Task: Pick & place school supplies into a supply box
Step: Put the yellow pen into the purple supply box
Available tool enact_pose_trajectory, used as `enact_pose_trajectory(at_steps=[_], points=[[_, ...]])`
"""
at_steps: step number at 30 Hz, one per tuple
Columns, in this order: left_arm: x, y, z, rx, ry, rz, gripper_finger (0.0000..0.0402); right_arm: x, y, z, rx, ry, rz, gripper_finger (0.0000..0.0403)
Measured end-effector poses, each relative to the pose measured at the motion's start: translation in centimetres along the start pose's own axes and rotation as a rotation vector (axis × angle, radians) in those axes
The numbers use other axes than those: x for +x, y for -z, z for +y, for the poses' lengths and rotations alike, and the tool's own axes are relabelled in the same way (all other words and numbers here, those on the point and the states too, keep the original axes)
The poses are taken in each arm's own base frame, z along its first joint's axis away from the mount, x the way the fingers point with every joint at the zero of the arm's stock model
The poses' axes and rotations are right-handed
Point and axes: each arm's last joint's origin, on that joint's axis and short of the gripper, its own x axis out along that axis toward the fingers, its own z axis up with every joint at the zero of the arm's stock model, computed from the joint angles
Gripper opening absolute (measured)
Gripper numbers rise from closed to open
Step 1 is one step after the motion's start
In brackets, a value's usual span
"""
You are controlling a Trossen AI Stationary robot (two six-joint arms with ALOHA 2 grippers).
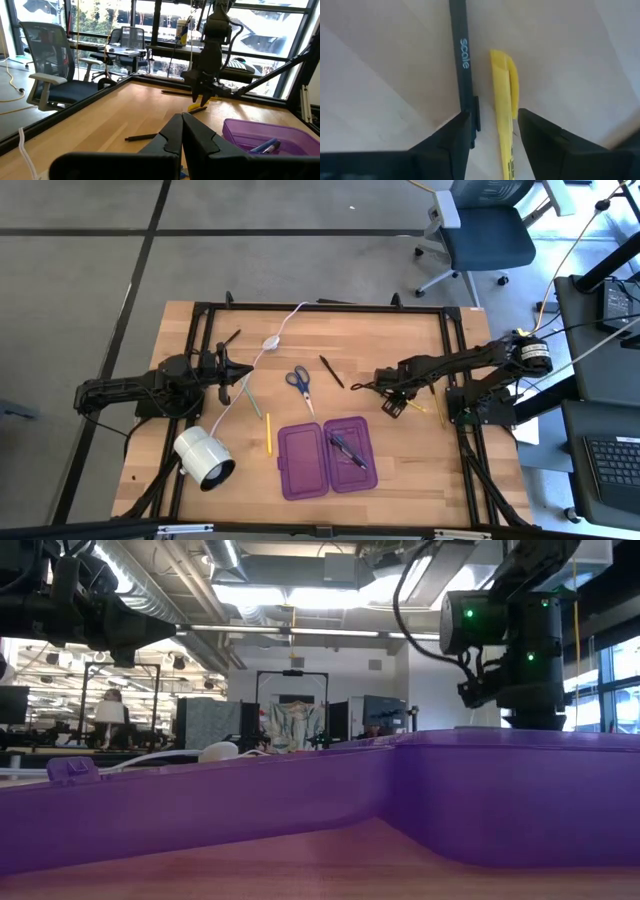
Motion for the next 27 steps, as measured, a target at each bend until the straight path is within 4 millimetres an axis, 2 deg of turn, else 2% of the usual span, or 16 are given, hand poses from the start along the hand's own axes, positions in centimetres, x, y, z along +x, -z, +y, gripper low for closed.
enact_pose_trajectory(at_steps=[11,21,27], points=[[0.0,0.0,0.0,0.0,-0.001,0.0,0.0004,0.9,-1.1,-0.5,0.039,-0.014,0.002,0.0165],[0.0,0.0,0.0,0.0,-0.001,0.0,0.0004,0.8,-1.3,-0.9,0.057,-0.02,0.009,0.0107],[0.0,0.0,0.0,0.0,-0.001,0.0,0.0004,0.7,-1.2,-0.8,0.059,-0.031,0.015,0.0098]])
